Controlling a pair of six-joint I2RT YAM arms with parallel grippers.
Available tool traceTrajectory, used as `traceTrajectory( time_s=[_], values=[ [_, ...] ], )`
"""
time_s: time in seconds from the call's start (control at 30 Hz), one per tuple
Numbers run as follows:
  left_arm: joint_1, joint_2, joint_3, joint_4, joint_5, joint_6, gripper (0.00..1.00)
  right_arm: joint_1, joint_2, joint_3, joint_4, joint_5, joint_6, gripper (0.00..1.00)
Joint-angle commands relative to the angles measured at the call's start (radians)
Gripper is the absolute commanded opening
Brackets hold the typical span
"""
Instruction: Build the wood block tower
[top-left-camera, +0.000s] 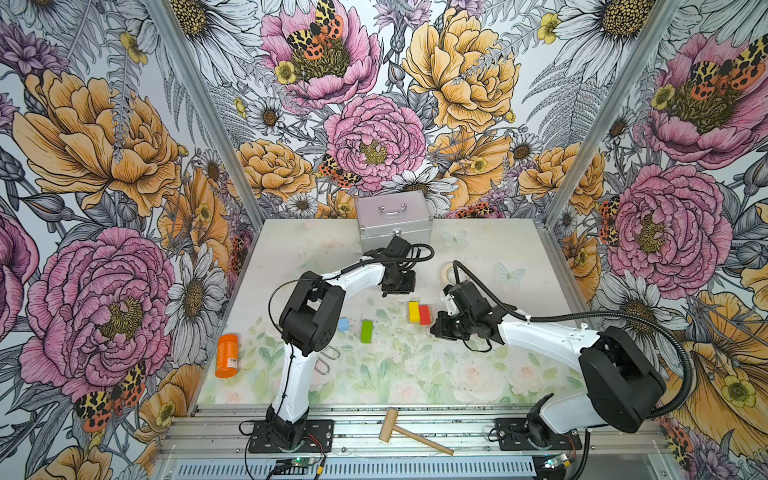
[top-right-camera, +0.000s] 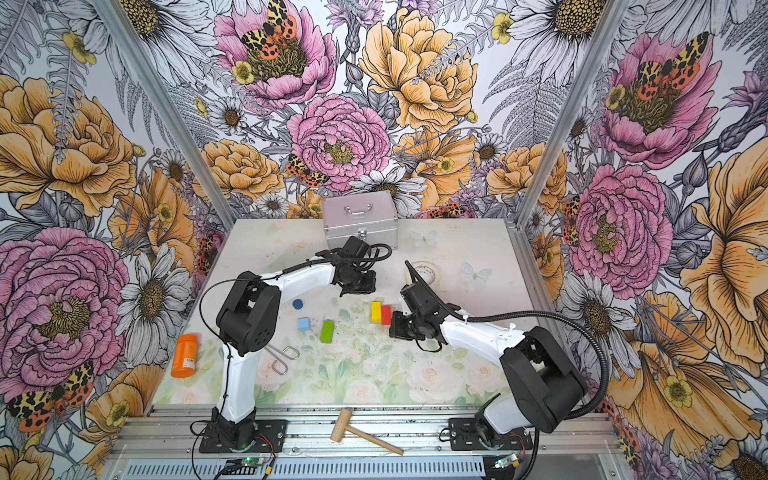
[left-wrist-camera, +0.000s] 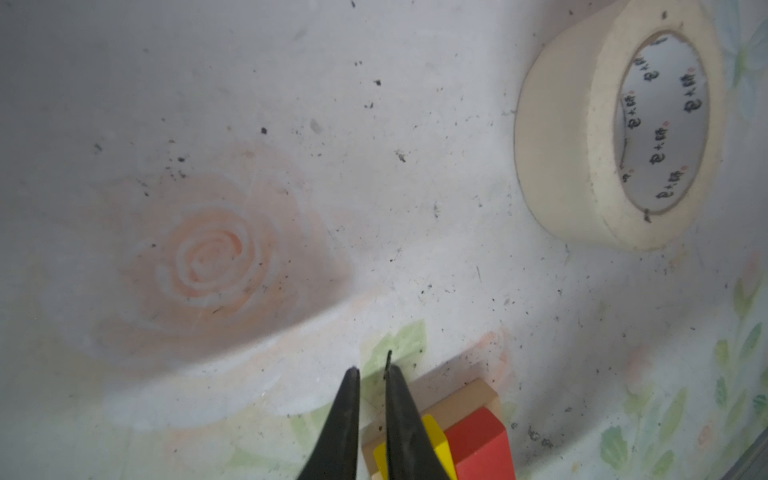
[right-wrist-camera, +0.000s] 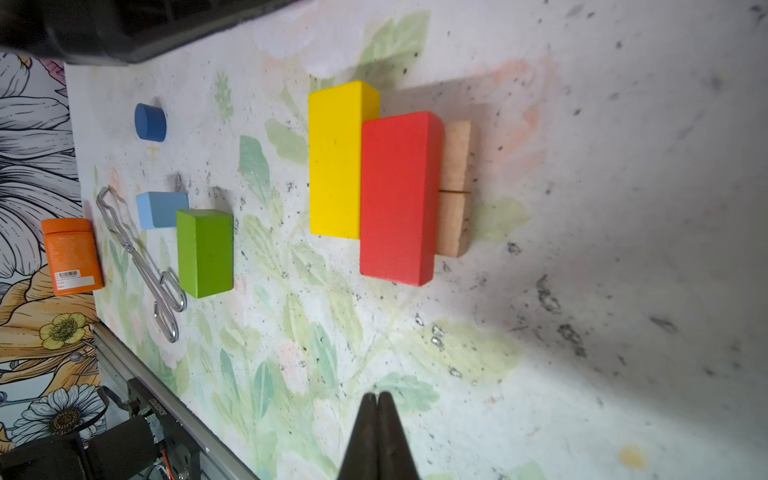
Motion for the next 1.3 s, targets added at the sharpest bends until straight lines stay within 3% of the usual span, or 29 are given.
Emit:
traceTrajectory(
  time_s=[0.0,1.27],
  values=[
    [-0.008,0.004,0.019,-0.01,0.027,0.02,0.15,0.003,0.034,0.018,0.008,0.031,0.005,0.0],
    [-0.046,0.039,0.025,-0.01,0.055,0.014,0.14,0.004,0.185,0.125,0.056,0.002,-0.011,0.0]
  ],
)
